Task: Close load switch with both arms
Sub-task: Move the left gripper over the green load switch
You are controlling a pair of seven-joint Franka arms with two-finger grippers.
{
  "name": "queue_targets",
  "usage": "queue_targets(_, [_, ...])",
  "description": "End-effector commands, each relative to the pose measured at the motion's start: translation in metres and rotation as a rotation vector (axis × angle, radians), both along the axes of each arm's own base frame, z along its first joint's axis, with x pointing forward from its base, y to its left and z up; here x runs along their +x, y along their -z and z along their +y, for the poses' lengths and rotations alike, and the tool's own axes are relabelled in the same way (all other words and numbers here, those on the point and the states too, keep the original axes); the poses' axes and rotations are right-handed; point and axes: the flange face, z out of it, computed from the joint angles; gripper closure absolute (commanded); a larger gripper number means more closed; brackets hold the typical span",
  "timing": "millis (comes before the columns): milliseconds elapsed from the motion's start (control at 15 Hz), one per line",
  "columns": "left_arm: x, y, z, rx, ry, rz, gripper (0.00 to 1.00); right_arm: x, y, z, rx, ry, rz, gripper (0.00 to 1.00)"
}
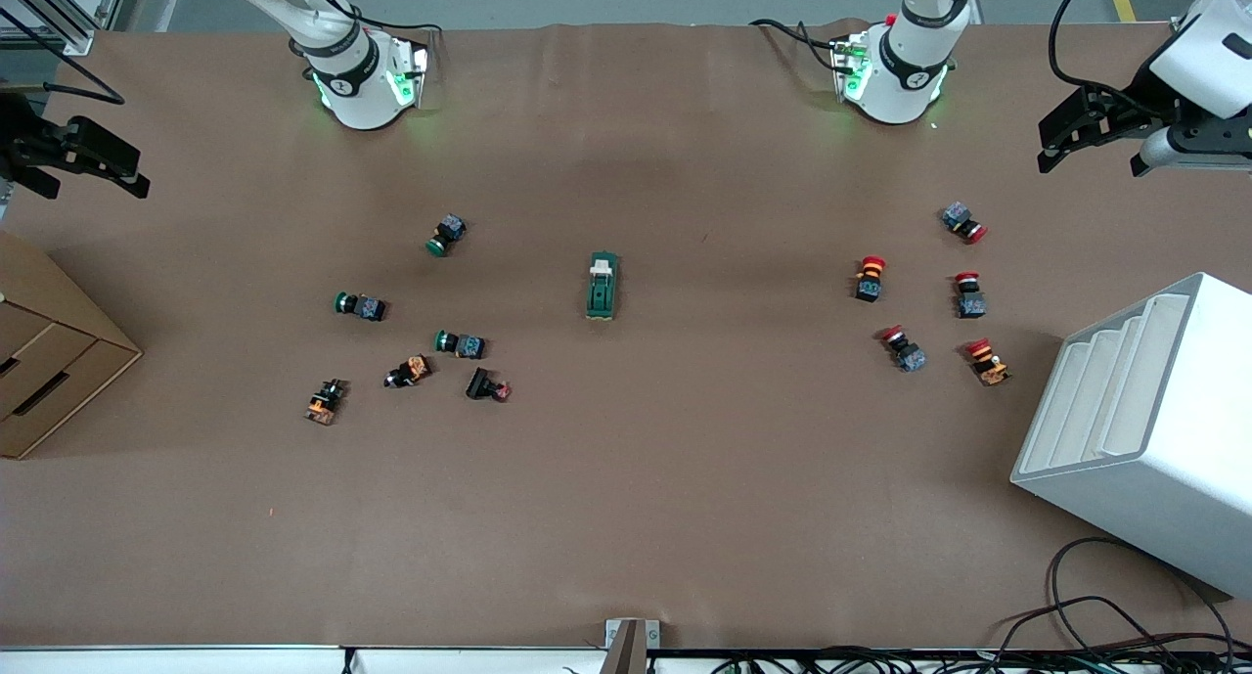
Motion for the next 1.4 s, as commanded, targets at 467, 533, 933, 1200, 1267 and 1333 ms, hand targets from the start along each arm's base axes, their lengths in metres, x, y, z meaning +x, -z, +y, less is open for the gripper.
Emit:
queue_targets(467, [0.005, -0.015, -0.028, 0.012, 0.052, -0.034, 0.0, -0.005, -0.003, 0.003, 0.008, -0.012, -0.012, 0.0])
queue_targets(533, [0.004, -0.014, -0.038, 0.01, 0.066, -0.031, 0.0, -0.006, -0.003, 0.003, 0.008, -0.012, -0.012, 0.0])
queue_targets(933, [-0.014, -0.004, -0.139, 0.003, 0.02, -0.047, 0.0, -0.005, -0.005, 0.004, 0.008, -0.012, -0.019, 0.0])
queue_targets(1200, [-0.032, 0.019, -0.226, -0.021, 0.022, -0.054, 0.0, -0.003, -0.006, 0.002, 0.003, -0.001, -0.021, 0.0])
queue_targets(1267, [-0.037, 0.027, -0.25, -0.031, 0.02, -0.059, 0.0, -0.001, -0.006, 0.002, -0.001, -0.002, -0.022, 0.0])
queue_targets(1333, [-0.044, 0.035, -0.274, -0.04, 0.022, -0.064, 0.0, 0.001, -0.005, 0.001, -0.001, -0.001, -0.022, 0.0])
